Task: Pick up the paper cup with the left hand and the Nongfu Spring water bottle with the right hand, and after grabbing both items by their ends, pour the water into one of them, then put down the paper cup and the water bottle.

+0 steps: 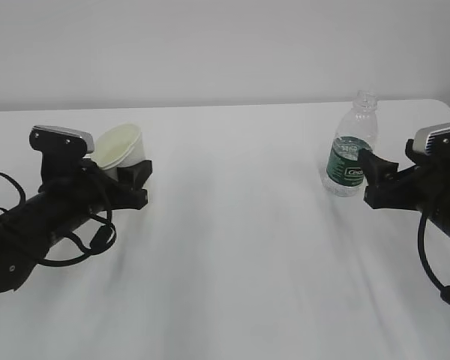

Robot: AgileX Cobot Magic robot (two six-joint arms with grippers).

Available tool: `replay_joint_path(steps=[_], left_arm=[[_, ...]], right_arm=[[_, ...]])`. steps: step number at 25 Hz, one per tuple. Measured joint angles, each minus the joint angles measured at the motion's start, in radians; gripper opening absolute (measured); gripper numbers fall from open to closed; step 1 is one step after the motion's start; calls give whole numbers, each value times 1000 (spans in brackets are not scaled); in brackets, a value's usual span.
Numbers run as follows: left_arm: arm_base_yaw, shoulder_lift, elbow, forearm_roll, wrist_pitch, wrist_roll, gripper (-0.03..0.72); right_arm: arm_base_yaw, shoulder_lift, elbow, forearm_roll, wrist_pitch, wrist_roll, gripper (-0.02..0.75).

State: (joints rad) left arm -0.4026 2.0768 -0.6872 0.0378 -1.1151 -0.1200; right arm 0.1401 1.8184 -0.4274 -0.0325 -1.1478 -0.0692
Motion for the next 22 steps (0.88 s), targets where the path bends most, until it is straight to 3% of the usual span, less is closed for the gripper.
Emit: replay_joint_path(steps=[13, 22], left_arm=[[64, -32, 117, -175, -7, 21, 428], [67, -38, 138, -295, -7, 94, 424]], right_arm=[[0, 0, 0, 0, 0, 2, 592], [0, 0, 0, -12, 0, 2, 592]])
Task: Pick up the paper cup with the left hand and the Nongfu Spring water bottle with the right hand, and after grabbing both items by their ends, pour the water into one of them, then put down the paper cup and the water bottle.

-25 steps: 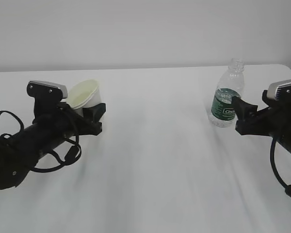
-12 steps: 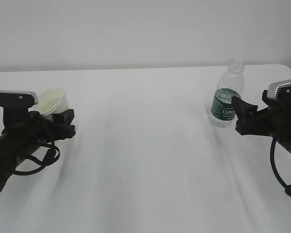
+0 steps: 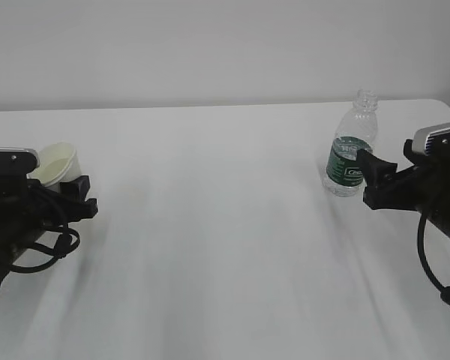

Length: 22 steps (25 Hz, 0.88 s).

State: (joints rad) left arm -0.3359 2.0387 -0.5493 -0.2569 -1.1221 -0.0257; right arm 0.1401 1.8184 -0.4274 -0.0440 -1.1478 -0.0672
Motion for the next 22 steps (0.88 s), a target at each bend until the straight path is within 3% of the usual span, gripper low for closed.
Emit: replay_joint_path(steps=[22], left_arm=[[0, 138, -140, -13, -8, 17, 421]], right_arm=[[0, 0, 0, -28, 0, 16, 591]])
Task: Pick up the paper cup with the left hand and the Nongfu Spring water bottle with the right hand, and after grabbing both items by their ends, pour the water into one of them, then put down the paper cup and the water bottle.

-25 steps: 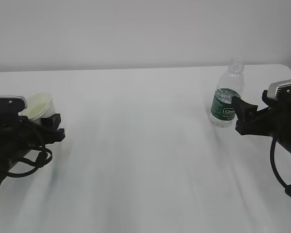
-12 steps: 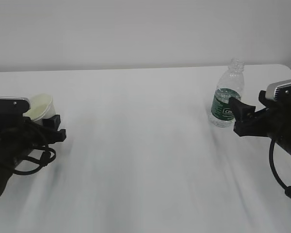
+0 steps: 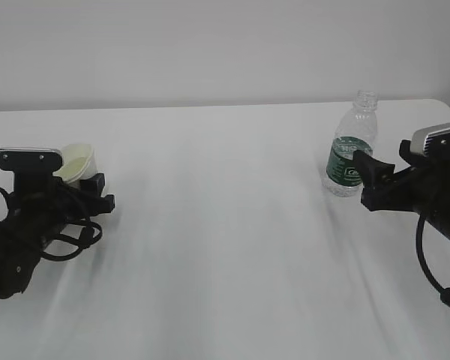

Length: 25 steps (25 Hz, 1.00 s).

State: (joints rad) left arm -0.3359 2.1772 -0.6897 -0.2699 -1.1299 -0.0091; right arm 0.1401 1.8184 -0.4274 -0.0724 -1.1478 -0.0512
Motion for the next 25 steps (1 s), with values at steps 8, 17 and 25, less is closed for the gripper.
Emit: replay_joint_path(steps=[8, 17, 25], left_arm=[[15, 7, -2, 2, 0, 2, 421], [19, 23, -2, 10, -4, 2, 421], [19, 26, -2, 27, -4, 2, 488]], right_arm=[[0, 0, 0, -1, 0, 0, 591], [0, 0, 0, -2, 0, 2, 591], [0, 0, 0, -2, 0, 2, 590]])
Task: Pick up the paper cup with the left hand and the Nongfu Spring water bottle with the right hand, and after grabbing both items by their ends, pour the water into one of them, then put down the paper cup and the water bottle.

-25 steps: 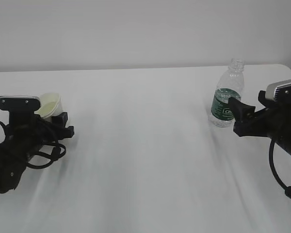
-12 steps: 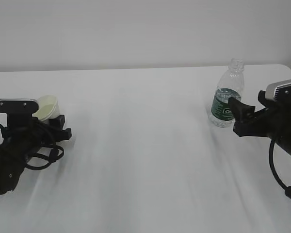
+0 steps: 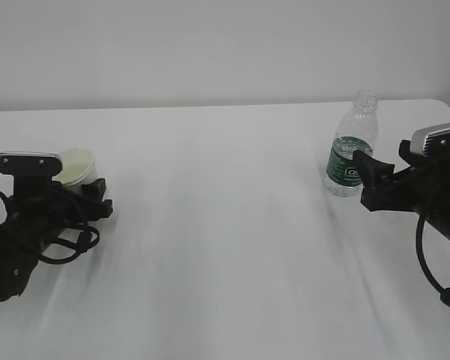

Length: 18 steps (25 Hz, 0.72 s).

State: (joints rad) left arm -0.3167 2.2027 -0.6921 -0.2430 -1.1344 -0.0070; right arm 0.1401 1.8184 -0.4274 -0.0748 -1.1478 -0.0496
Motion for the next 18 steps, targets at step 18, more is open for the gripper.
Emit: replay_joint_path(steps=[18], left_arm=[[0, -23, -2, 35, -8, 7, 583]], right_arm=[[0, 0, 0, 0, 0, 0, 590]])
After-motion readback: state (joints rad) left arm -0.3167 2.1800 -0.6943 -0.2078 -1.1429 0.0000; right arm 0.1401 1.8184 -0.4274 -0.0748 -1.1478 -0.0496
